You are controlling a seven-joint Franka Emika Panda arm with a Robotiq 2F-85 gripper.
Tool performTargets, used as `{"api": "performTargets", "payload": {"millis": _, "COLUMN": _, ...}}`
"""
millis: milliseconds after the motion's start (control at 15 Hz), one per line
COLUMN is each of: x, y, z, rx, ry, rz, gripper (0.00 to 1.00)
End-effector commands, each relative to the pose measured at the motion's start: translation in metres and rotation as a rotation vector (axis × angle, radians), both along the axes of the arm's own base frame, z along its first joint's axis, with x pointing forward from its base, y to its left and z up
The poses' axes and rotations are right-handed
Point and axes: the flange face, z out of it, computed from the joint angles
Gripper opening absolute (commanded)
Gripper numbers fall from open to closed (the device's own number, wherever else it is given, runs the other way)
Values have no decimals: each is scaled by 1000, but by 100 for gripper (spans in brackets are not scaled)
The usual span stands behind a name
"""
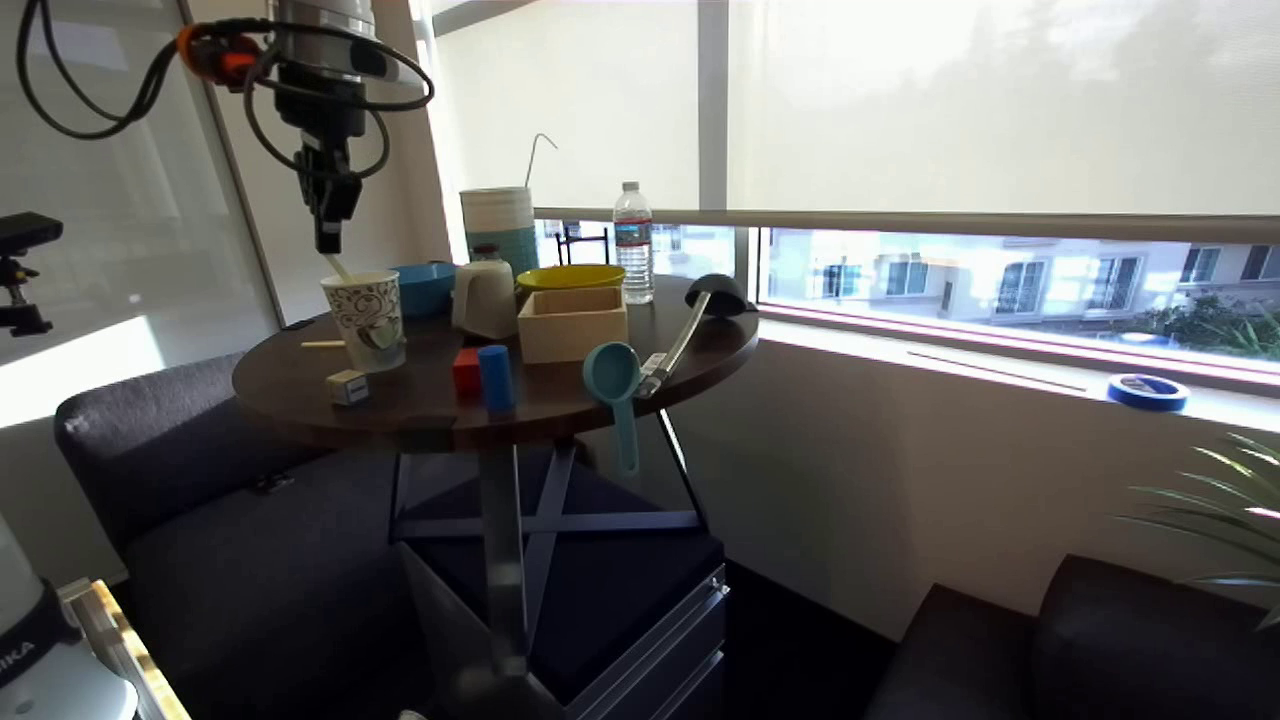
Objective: Remove the spoon from the cup, then put the fork on the cup
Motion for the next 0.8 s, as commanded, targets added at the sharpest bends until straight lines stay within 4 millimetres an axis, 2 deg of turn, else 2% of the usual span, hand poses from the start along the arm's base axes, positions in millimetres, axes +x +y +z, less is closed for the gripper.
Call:
{"api": "performTargets", "payload": {"millis": 0, "x": -9, "y": -8, "z": 18, "rx": 41, "ry": -21, "rz": 39, "gripper": 1}}
{"api": "performTargets", "payload": {"millis": 733, "x": -25, "y": -37, "z": 60, "rx": 133, "ry": -39, "rz": 164, "gripper": 1}}
